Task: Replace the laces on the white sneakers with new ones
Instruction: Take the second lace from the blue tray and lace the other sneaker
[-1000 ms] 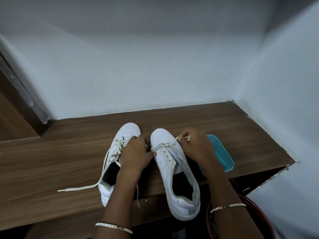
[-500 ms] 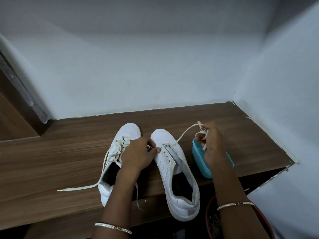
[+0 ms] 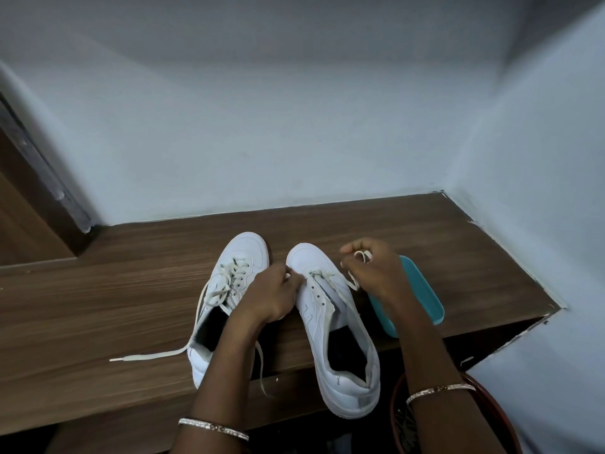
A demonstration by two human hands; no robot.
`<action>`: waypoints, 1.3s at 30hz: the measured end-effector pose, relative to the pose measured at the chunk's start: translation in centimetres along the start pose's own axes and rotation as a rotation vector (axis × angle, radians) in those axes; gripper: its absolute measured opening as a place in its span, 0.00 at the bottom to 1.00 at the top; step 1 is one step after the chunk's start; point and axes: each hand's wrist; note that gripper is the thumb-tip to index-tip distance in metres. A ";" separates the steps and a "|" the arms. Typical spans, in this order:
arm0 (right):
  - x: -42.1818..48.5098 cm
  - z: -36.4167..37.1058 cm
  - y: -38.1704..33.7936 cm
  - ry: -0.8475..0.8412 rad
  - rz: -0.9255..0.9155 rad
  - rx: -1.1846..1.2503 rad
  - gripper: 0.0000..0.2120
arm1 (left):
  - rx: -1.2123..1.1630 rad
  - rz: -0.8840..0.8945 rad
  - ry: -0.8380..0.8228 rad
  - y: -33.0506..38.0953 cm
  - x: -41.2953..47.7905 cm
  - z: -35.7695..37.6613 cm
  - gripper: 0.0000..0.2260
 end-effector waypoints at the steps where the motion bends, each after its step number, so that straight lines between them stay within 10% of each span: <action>1: 0.1 0.0 0.1 -0.023 -0.018 -0.032 0.02 | -0.075 -0.028 0.020 0.3 -0.1 -0.4 0.10; 25: 0.3 -0.2 0.9 -0.299 -0.051 -0.028 0.17 | -0.970 -0.136 -0.019 2.6 -0.3 -2.0 0.11; 39: 0.1 -2.7 -2.0 -0.117 -0.030 0.154 0.33 | -0.692 -0.063 0.220 3.2 -1.3 -5.5 0.14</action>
Point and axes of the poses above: each hand's wrist, its own x-axis towards the middle knuckle, its own z-axis out of the palm, y = z × x, and after that the axes turned 10 degrees about y, right-handed
